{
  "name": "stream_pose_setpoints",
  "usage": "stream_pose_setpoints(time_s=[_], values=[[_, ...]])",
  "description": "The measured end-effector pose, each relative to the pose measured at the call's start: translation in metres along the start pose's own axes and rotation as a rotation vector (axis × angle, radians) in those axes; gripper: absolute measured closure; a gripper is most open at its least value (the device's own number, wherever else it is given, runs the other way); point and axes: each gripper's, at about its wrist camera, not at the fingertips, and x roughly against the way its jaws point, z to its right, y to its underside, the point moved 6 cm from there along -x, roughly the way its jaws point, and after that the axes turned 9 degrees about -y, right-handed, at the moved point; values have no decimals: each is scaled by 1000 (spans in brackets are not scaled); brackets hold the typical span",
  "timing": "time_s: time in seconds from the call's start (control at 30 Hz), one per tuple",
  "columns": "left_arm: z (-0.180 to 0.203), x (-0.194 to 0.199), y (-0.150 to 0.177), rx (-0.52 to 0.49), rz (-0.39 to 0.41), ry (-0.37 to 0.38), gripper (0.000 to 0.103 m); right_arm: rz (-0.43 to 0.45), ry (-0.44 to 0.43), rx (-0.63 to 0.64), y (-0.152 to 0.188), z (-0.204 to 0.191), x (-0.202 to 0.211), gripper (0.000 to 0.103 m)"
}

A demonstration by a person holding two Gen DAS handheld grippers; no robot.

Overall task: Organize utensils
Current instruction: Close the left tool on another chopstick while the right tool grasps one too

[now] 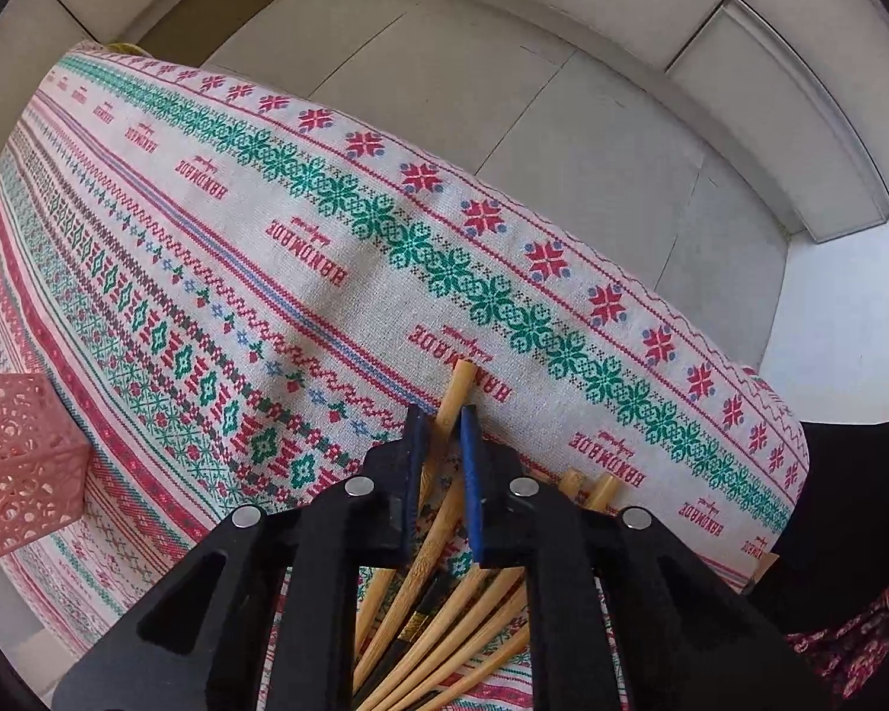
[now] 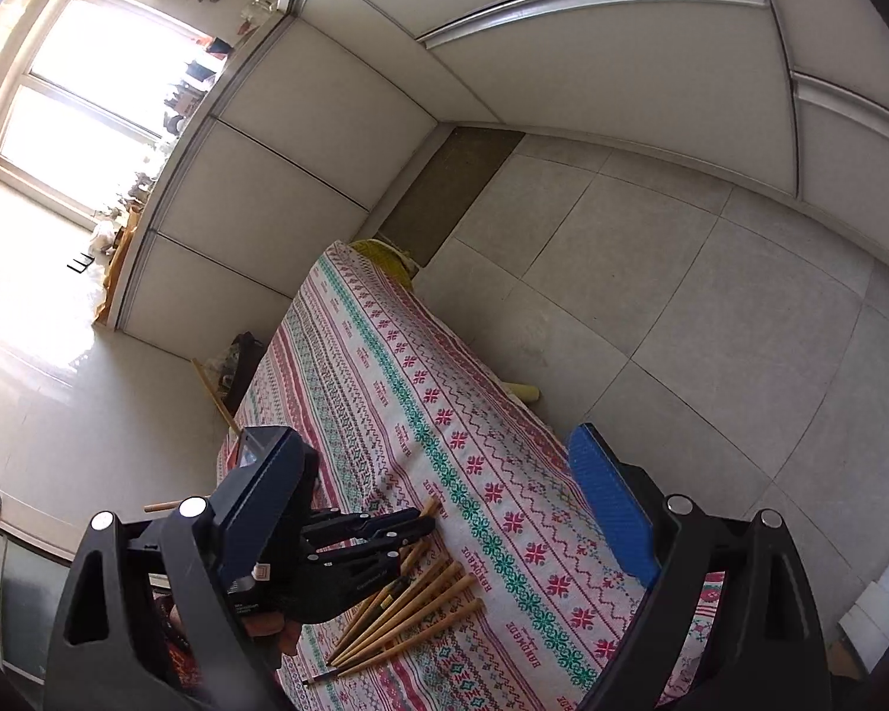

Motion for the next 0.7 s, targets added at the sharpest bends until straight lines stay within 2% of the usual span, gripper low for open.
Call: stream_pose_setpoints(time_s=[0.1,0.23,0.3,0.37,0.43,0.57,0.7], values=[[-19,14,16,81,64,-36,92,-78,33,-2,9,3,-19,15],[-49,64,55,249,240,-22,91,-255,60,18,44,-4,-62,16],[-64,98,79,327,345,-22,91,-347,71,26,65,-8,-86,26],[-73,131,102,402,446,-16,91,-422,93,38,85,-13,-106,48],[-79,161,123,465,541,-6,91,-477,108,43,102,-19,-123,59],[-82,196,161,533,683,4,91,-510,168,28,117,-26,-146,65],[-90,216,179,542,734,10,92,-507,219,10,121,-35,-159,71]])
